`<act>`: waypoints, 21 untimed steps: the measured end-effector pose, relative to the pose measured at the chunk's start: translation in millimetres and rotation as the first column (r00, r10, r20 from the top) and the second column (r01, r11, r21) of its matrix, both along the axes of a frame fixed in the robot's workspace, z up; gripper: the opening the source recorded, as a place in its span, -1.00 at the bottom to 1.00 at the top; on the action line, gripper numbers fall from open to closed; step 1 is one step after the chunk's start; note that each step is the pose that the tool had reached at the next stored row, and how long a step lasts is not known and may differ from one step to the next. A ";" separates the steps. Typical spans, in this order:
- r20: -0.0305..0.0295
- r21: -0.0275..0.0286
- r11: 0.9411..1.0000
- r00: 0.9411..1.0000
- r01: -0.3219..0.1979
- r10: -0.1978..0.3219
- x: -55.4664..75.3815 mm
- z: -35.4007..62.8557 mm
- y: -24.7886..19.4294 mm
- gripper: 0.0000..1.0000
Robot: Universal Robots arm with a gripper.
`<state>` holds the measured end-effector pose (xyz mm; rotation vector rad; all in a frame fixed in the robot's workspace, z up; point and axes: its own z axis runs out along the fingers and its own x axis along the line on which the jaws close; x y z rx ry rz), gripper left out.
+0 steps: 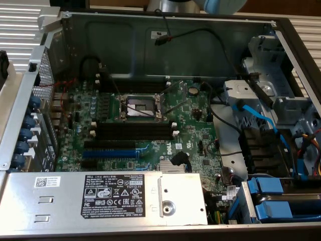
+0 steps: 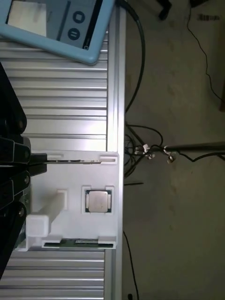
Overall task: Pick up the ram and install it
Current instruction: 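Pick up the ram and move it above insertion slot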
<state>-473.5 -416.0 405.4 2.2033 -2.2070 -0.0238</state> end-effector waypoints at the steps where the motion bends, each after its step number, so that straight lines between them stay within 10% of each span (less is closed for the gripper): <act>1: 0.000 0.000 1.000 1.000 0.000 0.000 3.1 1.7 -0.9 -0.76; 14: 0.013 0.001 1.000 1.000 0.000 0.000 44.4 6.3 -3.7 -0.76; 21: 0.015 0.017 1.000 1.000 0.000 0.000 59.4 17.1 -4.9 -0.76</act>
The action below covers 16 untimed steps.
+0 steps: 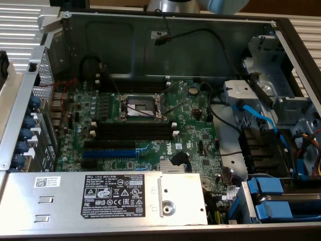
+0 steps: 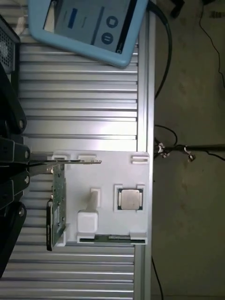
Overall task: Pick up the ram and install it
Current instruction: 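Pick up the ram and move it above insertion slot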
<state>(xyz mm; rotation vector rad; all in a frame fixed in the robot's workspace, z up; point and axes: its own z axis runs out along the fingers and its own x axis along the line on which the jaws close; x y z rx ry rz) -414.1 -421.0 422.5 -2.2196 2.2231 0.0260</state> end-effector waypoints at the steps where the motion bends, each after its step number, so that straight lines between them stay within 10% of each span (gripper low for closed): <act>1: 0.000 0.002 1.000 1.000 0.000 0.000 2.8 2.8 -0.3 -0.76; 16: 0.000 0.003 1.000 1.000 0.000 0.000 63.3 32.9 -2.3 -0.76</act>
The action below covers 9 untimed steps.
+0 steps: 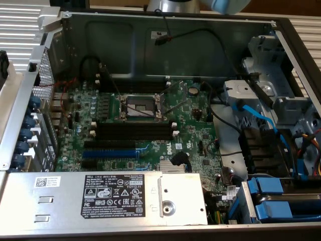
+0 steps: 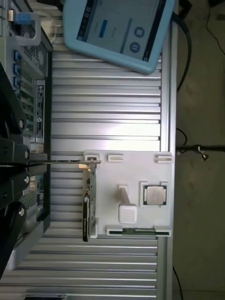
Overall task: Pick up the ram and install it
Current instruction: 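Pick up the ram and move it above insertion slot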
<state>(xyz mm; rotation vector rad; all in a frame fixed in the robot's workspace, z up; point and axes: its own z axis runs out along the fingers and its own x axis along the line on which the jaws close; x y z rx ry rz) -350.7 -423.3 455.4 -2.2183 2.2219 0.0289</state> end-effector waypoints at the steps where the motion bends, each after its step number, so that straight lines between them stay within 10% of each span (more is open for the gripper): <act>1: 0.000 0.000 1.000 1.000 0.000 0.000 3.8 1.5 -0.1 -0.76; 9: 0.000 0.000 1.000 1.000 0.000 0.000 36.4 13.6 -1.3 -0.76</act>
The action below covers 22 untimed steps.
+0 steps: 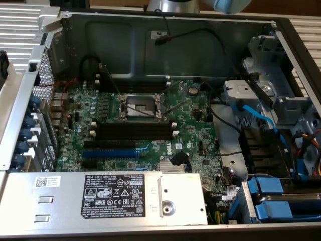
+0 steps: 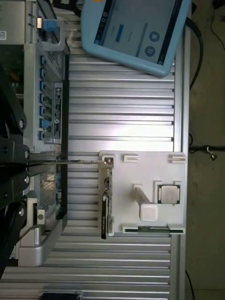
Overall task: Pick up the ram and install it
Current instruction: 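Pick up the ram and move it above insertion slot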
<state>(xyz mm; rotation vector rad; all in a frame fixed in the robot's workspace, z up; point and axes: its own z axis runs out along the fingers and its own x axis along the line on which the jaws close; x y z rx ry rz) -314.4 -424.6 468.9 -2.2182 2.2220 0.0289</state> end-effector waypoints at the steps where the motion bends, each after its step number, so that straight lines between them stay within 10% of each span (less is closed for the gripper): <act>1: 0.000 0.000 1.000 1.000 0.000 0.000 4.4 1.6 -0.2 -0.76; 22: -0.003 0.002 1.000 1.000 0.003 -0.003 88.5 11.2 -1.2 -0.76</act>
